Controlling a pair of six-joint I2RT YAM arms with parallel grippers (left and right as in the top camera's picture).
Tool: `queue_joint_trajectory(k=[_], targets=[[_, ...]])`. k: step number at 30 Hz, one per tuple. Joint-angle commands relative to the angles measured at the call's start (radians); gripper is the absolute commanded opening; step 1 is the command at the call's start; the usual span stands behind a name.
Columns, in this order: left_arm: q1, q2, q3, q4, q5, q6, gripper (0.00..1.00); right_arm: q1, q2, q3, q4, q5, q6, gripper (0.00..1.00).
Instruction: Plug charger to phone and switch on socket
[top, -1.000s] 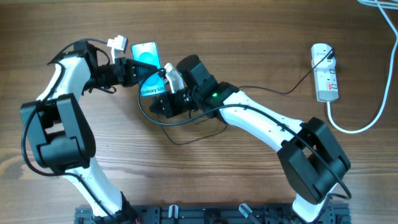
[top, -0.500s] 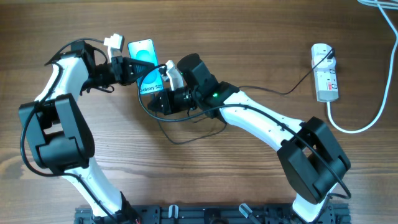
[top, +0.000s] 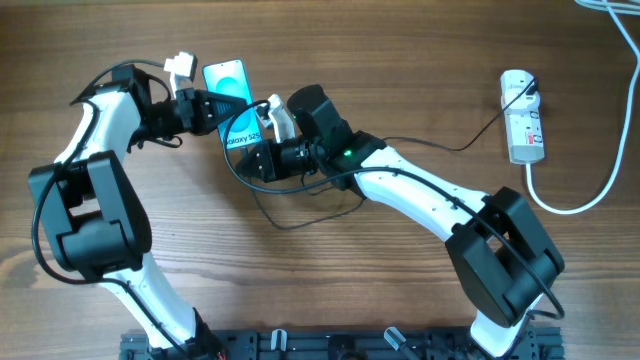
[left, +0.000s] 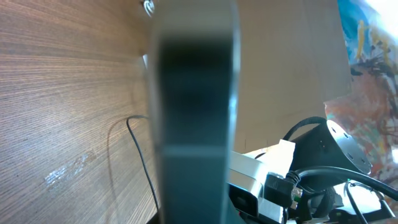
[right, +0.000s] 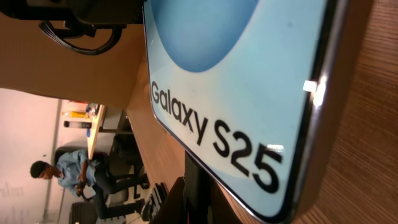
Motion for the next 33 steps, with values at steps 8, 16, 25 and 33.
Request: queue_joint_trajectory(k=[8,16,25,33], targets=[[-0.019,-0.002,-0.014,-0.019,-0.028,0.006,0.04,-0.084,-0.029,0.033,0.108,0.024,0.043,0.05],[-0.019,-0.002,-0.014,-0.019,-0.029,0.005,0.04,-0.143,-0.029,0.033,-0.018,-0.065,-0.028,1.0],[-0.071,-0.002,-0.014,-0.019,-0.024,0.005,0.04,-0.222,-0.029,0.033,0.023,-0.329,-0.131,0.84],[-0.163,-0.002,-0.014,0.024,-0.024,0.005,0.04,-0.207,-0.029,0.033,-0.034,-0.317,-0.182,0.51]])
